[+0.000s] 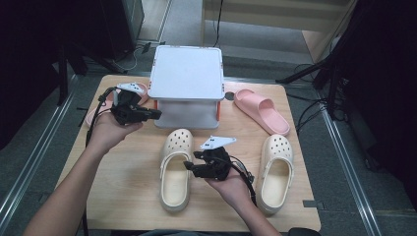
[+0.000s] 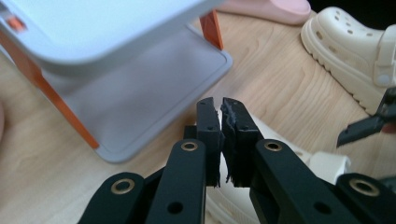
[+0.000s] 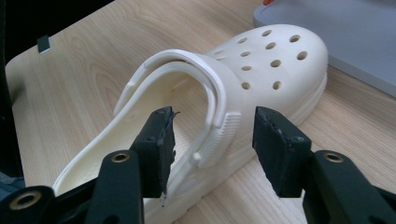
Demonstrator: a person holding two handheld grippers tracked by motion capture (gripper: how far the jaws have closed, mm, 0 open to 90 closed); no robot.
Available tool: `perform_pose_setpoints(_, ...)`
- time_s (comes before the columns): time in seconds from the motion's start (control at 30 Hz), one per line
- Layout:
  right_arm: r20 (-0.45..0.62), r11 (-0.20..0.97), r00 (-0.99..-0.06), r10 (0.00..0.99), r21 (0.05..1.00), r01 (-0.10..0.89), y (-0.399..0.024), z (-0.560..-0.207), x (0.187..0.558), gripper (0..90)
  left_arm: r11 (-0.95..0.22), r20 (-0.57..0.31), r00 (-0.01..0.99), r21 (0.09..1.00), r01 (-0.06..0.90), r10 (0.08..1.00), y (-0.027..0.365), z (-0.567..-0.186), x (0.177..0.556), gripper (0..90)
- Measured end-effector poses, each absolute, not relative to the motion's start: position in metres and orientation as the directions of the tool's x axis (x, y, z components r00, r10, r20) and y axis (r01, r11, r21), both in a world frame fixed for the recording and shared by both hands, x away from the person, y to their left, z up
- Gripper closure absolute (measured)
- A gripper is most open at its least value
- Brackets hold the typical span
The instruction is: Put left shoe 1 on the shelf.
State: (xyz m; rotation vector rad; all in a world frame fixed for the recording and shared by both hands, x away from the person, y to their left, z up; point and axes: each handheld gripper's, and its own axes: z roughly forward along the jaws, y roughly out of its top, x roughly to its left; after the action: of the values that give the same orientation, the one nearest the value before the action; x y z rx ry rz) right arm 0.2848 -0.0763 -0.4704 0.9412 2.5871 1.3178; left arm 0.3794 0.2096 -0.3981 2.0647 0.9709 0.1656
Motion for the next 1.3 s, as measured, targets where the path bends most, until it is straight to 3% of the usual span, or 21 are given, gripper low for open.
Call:
perform_pose_setpoints(0.23,0.193,0.465,-0.804,0.563,0.73,0.501,-0.062,-0.477,0.292,47.0,-0.352,-0.195,0.695,0.749,0.561,0.692,0.209,-0.383,0.401,85.9)
perform_pose_setpoints(0.67,0.155,0.466,-0.737,0.658,0.684,0.561,-0.047,-0.486,0.299,47.7,-0.303,-0.184,0.652,0.772,0.559,0.735,0.218,-0.382,0.431,88.2)
perform_pose_setpoints(0.93,0.177,0.422,-0.692,0.7,0.679,0.6,-0.046,-0.487,0.299,54.1,-0.287,-0.196,0.648,0.777,0.56,0.736,0.221,-0.387,0.436,88.5)
perform_pose_setpoints(1.3,0.147,0.38,-0.624,0.767,0.68,0.628,-0.051,-0.479,0.299,75.1,-0.294,-0.172,0.653,0.789,0.539,0.737,0.219,-0.388,0.435,87.2)
